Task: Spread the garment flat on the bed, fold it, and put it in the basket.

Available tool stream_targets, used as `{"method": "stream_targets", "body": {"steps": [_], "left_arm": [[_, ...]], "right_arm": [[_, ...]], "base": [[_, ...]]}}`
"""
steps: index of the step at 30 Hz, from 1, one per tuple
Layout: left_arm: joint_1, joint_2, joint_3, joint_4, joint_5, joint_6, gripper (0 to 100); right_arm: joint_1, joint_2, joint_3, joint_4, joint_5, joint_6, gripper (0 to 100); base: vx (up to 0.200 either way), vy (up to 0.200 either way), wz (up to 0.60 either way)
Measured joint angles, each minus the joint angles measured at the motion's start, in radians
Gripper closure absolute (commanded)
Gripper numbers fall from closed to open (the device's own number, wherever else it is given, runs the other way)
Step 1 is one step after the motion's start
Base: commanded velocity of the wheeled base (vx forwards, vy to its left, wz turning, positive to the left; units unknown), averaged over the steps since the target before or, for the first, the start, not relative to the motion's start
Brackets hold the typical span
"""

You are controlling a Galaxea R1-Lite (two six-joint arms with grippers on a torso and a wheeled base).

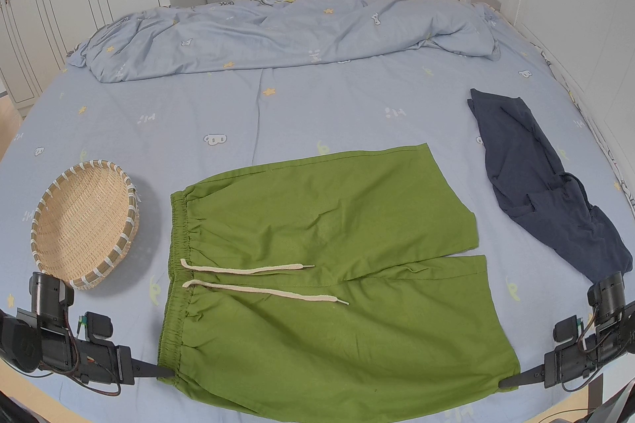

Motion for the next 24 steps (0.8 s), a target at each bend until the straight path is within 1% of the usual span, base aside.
{"method": "stream_targets", "body": {"steps": [3, 6, 7, 11, 15, 20, 21, 22, 24], "left_arm": [[-0.004, -0.034, -0.051, 0.044, -0.004, -0.055, 100], [-0.01, -0.076, -0.137, 0.121, -0.005, -0.117, 100], [-0.012, -0.091, -0.178, 0.157, -0.005, -0.137, 100], [-0.016, -0.125, -0.311, 0.269, -0.006, -0.175, 100], [-0.016, -0.136, -0.449, 0.37, -0.007, -0.199, 100], [-0.016, -0.117, -0.654, 0.497, -0.007, -0.224, 100], [-0.016, -0.114, -0.663, 0.501, -0.007, -0.225, 100], [-0.013, -0.101, -0.706, 0.519, -0.007, -0.227, 100], [-0.01, -0.078, -0.761, 0.541, -0.007, -0.23, 100]], "right_arm": [[0.01, -0.041, -0.058, 0.052, -0.002, 0.01, 100], [0.019, -0.083, -0.177, 0.165, -0.009, 0.019, 100], [0.023, -0.096, -0.238, 0.216, -0.016, 0.022, 100], [0.04, -0.126, -0.422, 0.334, -0.06, 0.04, 100], [0.071, -0.133, -0.607, 0.393, -0.144, 0.075, 100], [0.138, -0.102, -0.876, 0.443, -0.305, 0.117, 100], [0.141, -0.099, -0.889, 0.444, -0.312, 0.118, 100], [0.156, -0.082, -0.947, 0.451, -0.336, 0.124, 100], [0.174, -0.054, -1.023, 0.457, -0.361, 0.131, 100]], "base": [[0.0, 0.0, 0.0], [0.0, 0.0, 0.0], [0.0, 0.0, 0.0], [0.0, 0.0, 0.0], [0.0, 0.0, 0.0], [0.0, 0.0, 0.0], [0.0, 0.0, 0.0], [0.0, 0.0, 0.0], [0.0, 0.0, 0.0]]}}
